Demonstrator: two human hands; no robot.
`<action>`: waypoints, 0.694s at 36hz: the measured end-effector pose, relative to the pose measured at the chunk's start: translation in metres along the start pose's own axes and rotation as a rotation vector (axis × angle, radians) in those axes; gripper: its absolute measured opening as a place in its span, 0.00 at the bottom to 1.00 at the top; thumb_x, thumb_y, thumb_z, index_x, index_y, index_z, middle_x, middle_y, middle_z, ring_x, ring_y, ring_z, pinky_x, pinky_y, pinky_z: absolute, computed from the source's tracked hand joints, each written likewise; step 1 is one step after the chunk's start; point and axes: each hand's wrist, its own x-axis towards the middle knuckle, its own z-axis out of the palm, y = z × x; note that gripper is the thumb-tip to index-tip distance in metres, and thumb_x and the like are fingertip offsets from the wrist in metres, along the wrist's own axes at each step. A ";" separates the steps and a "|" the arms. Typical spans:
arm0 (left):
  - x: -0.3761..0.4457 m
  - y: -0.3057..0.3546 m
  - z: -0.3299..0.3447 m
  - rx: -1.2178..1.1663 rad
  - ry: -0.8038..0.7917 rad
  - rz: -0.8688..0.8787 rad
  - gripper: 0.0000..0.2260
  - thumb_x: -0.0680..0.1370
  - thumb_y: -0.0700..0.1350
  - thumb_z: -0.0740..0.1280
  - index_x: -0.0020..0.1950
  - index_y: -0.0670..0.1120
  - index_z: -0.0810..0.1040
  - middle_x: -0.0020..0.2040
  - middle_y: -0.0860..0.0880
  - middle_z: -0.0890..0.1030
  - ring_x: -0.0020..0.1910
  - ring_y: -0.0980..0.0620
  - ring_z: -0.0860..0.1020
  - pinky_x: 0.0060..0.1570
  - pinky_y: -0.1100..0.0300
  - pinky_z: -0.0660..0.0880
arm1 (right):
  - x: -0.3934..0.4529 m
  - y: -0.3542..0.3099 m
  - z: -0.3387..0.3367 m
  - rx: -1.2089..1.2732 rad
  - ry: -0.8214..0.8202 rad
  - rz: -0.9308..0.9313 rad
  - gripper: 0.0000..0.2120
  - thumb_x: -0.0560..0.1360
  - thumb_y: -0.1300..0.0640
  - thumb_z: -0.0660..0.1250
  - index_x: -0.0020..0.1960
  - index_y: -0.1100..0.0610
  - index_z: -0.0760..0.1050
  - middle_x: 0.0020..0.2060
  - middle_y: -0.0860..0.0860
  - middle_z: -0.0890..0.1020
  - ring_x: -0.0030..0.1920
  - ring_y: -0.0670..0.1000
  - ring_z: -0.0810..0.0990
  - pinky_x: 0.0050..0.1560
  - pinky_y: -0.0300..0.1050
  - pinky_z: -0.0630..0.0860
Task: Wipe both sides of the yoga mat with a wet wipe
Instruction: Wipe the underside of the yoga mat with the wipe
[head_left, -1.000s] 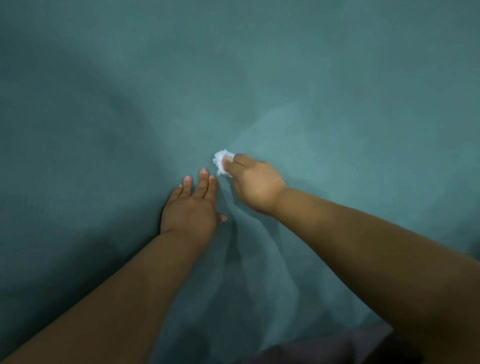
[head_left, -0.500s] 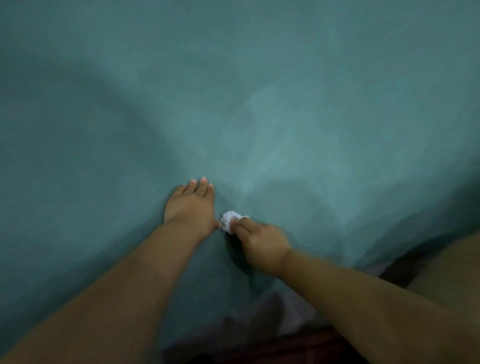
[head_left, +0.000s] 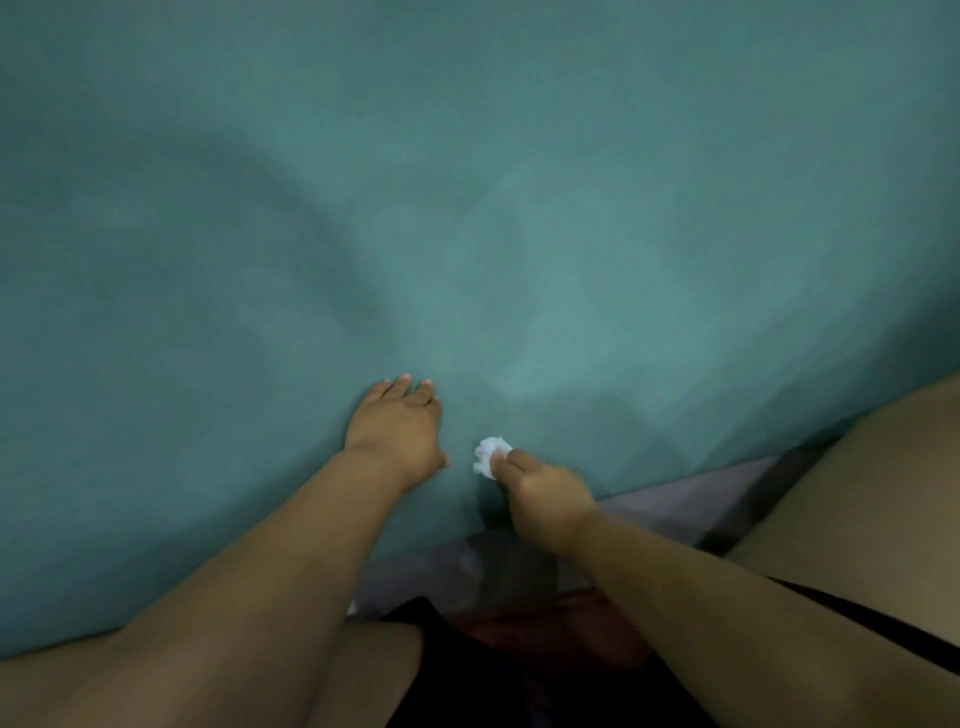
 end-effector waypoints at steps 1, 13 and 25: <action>-0.003 0.001 0.002 0.003 -0.001 0.001 0.33 0.77 0.60 0.61 0.77 0.48 0.55 0.78 0.51 0.50 0.77 0.49 0.49 0.73 0.55 0.45 | -0.002 0.009 -0.005 -0.069 -0.032 -0.009 0.25 0.77 0.58 0.59 0.73 0.49 0.62 0.71 0.52 0.66 0.65 0.59 0.72 0.61 0.50 0.71; -0.031 0.009 0.018 -0.083 0.046 -0.023 0.32 0.76 0.60 0.63 0.76 0.50 0.58 0.78 0.51 0.51 0.77 0.49 0.48 0.73 0.55 0.44 | -0.009 0.049 -0.059 -0.101 0.096 0.343 0.22 0.80 0.61 0.55 0.73 0.59 0.60 0.73 0.54 0.62 0.72 0.50 0.62 0.67 0.36 0.55; -0.053 0.028 0.041 0.058 0.008 0.012 0.42 0.71 0.65 0.66 0.77 0.48 0.54 0.78 0.49 0.48 0.77 0.44 0.44 0.74 0.47 0.42 | -0.022 0.042 -0.052 -0.081 -0.041 0.316 0.13 0.80 0.54 0.60 0.60 0.59 0.72 0.59 0.57 0.77 0.58 0.56 0.76 0.53 0.43 0.71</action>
